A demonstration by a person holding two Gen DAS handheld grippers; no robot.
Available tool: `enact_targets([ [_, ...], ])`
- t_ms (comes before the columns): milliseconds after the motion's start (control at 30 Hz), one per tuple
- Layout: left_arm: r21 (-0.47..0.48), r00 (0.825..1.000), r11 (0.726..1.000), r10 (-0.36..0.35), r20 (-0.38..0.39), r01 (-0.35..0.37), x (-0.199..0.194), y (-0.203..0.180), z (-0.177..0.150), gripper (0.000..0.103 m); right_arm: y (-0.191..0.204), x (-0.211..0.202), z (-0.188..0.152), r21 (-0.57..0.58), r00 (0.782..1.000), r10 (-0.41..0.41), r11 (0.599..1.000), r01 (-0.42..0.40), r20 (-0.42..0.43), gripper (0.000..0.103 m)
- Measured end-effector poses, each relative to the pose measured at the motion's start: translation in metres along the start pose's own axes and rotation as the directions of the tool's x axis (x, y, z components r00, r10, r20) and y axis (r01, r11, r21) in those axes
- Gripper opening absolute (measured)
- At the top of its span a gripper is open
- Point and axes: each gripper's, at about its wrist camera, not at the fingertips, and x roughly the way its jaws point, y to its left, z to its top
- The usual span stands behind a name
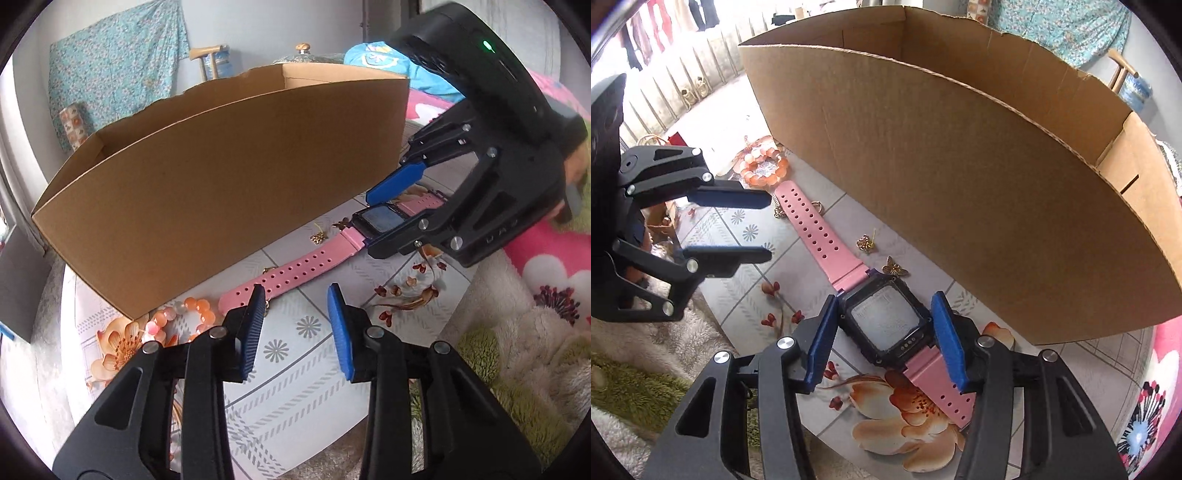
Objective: Organize jewelry
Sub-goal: 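Grasp the watch face with the right tool while the left tool grips the pink strap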
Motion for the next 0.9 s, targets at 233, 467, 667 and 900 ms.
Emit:
enact_targets([
  [233,0.207,0.996,0.975,0.086,0.005,-0.085,0.015,-0.033,0.005,0.033,-0.032,-0.013,0.001,0.075,0.991,0.136,0.988,-0.136,0.012,0.050],
  [467,0.251,0.991,0.958,0.134,0.025,-0.136,0.023,-0.042,0.012,0.033,-0.035,-0.024,-0.006,0.092,0.979,0.202,0.975,-0.204,0.032,0.050],
  [667,0.240,0.992,0.963,0.124,0.005,-0.122,0.015,-0.044,0.010,0.010,-0.016,-0.024,-0.015,0.092,0.973,0.225,0.969,-0.229,0.056,0.050],
  [900,0.017,0.992,0.996,-0.088,-0.090,0.090,0.002,-0.023,0.022,0.003,-0.013,-0.026,-0.031,0.140,0.974,0.201,0.966,-0.215,0.109,0.051],
])
